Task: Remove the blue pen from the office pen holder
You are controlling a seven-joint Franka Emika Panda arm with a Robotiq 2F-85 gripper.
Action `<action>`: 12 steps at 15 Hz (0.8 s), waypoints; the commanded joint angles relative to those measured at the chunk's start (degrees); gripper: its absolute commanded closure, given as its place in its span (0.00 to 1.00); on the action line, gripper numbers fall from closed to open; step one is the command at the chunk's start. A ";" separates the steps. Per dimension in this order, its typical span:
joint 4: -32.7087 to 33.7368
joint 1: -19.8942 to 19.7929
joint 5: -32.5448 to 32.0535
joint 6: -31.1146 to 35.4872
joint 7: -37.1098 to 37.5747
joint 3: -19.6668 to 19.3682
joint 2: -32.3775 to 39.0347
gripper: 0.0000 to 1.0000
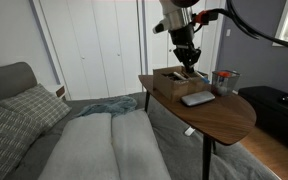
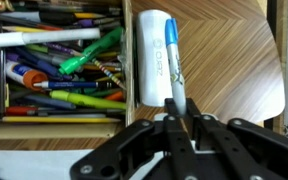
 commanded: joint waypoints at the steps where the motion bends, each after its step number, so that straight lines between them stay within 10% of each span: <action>1: 0.91 -0.23 1.24 -0.49 -0.18 0.71 0.10 0.87; 12: 1.07 1.46 -0.71 -17.31 -3.42 4.86 7.24 0.97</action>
